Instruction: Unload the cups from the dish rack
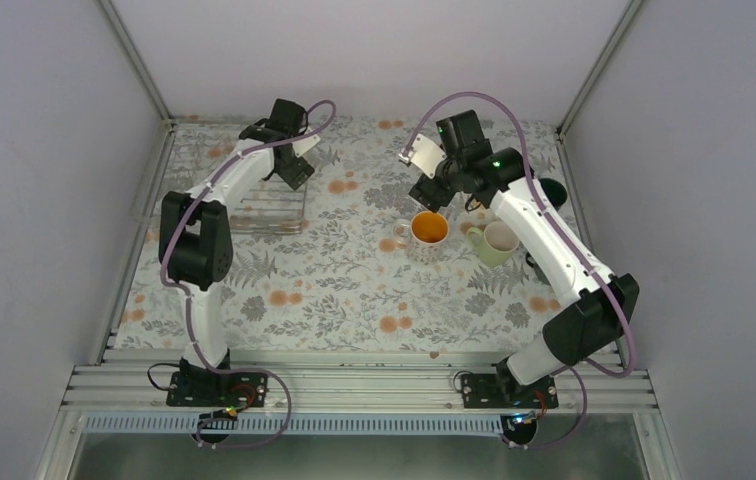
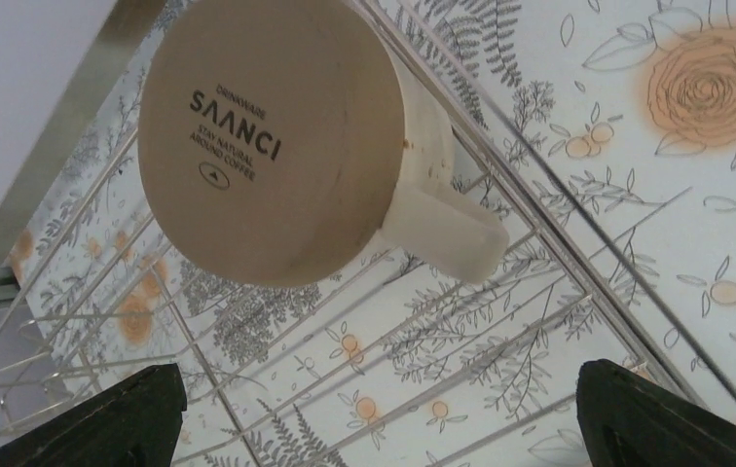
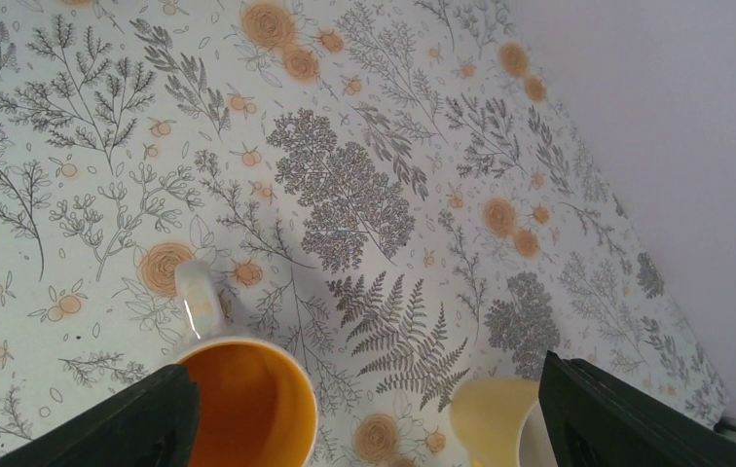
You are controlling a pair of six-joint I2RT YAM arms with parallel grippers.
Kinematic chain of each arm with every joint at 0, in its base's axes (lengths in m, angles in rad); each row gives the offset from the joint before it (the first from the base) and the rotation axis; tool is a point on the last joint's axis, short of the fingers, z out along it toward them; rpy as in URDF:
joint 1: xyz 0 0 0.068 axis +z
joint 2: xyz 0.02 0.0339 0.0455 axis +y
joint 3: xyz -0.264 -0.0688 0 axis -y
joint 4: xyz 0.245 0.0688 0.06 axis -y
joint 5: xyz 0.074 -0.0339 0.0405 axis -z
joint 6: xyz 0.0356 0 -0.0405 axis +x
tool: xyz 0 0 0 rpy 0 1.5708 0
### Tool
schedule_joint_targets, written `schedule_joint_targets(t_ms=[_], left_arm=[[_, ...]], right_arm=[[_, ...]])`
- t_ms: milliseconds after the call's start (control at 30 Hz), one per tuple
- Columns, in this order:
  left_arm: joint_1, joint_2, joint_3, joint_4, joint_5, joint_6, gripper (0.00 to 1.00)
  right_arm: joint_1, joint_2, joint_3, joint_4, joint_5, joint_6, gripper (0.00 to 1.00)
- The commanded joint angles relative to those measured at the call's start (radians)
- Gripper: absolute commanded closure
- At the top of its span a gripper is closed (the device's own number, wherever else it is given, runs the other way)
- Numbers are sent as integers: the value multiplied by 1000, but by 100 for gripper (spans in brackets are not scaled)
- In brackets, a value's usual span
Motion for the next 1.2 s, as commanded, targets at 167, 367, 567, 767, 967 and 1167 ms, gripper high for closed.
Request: schedule_joint_targets(t_ms=[167, 367, 567, 767, 967, 1167], left_arm=[[-17, 91, 143, -1, 9, -63, 0], [-22, 142, 149, 38, -75, -44, 0], [-22, 137, 115, 70, -150, -27, 0], [-18, 53, 2, 135, -219, 35, 0], [-2, 18, -72, 182, -264, 58, 0], [13, -37, -112, 227, -284, 70, 0]], right_arm=[[0, -31, -46, 63, 5, -7, 9], [0, -34, -36, 70, 0, -13, 7], [-2, -38, -49, 76, -23, -11, 6], [-6, -47, -61, 80, -36, -16, 6], [-6, -50, -53, 78, -55, -12, 6], [-5, -59, -55, 76, -55, -15, 5]])
